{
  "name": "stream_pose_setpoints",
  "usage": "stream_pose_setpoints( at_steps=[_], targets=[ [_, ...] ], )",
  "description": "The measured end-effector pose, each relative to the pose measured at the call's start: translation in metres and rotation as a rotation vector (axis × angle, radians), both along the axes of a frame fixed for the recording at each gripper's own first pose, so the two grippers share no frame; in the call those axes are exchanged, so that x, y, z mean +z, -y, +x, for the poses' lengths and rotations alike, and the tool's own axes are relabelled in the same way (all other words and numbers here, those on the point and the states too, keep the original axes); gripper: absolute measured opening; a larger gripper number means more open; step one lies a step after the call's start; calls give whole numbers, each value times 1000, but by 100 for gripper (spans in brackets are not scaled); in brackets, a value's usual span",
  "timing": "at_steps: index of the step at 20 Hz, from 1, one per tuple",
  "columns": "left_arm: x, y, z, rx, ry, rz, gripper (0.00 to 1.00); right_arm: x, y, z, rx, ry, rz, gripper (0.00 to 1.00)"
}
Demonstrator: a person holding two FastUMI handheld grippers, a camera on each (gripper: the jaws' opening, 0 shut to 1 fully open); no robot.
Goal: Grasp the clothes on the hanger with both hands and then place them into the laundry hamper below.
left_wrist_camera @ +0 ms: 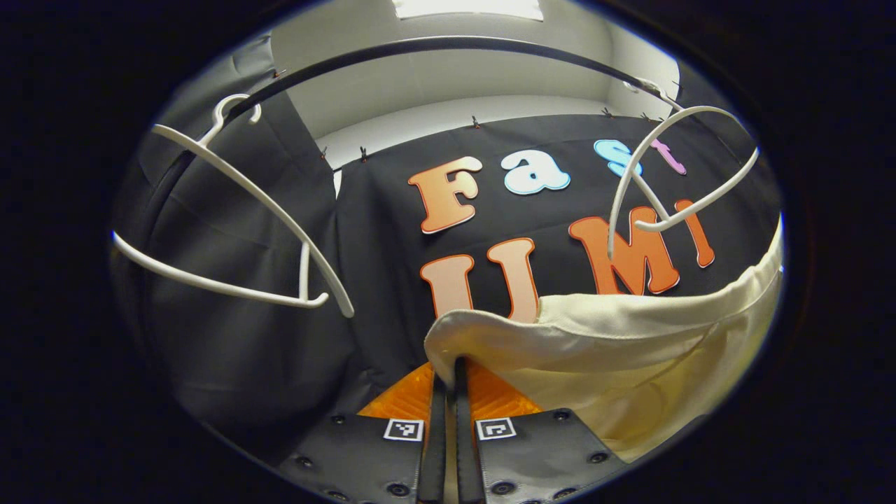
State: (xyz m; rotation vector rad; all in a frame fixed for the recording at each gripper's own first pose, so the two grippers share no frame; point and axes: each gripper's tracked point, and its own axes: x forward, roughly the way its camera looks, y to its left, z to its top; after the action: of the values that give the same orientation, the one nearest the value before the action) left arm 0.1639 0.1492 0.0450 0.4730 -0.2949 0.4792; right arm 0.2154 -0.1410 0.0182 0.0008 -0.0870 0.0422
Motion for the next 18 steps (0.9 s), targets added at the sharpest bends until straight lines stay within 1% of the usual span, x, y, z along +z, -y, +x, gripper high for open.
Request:
stream_pose_setpoints(
  at_steps=[2, 5, 7, 8, 10, 11, 13, 14, 16, 18],
  targets=[
    [-5, 0, -20, -18, -21, -34, 13, -5, -14, -16, 23, -9, 0, 0],
    [-11, 14, -40, -69, -61, -67, 12, -4, -45, -38, 78, -7, -4, 0],
    [-22, 32, -47, -120, -99, -101, 16, -7, -78, -48, 139, -10, -10, 0],
    [-27, 40, -48, -147, -120, -122, 17, -10, -96, -50, 170, -16, -17, 0],
    [-41, 58, -52, -195, -156, -163, 17, -20, -132, -55, 241, -32, -32, 0],
    [-49, 67, -55, -212, -176, -187, 17, -24, -150, -51, 274, -44, -37, 0],
    [-65, 82, -61, -255, -215, -255, 18, -38, -183, -50, 335, -75, -30, 0],
    [-72, 86, -62, -277, -237, -296, 17, -44, -197, -49, 361, -91, -21, 0],
    [-86, 91, -64, -307, -275, -368, 17, -57, -220, -45, 395, -119, -8, 0],
    [-109, 96, -65, -330, -337, -422, 17, -77, -232, -42, 400, -156, -9, 0]
  ],
)
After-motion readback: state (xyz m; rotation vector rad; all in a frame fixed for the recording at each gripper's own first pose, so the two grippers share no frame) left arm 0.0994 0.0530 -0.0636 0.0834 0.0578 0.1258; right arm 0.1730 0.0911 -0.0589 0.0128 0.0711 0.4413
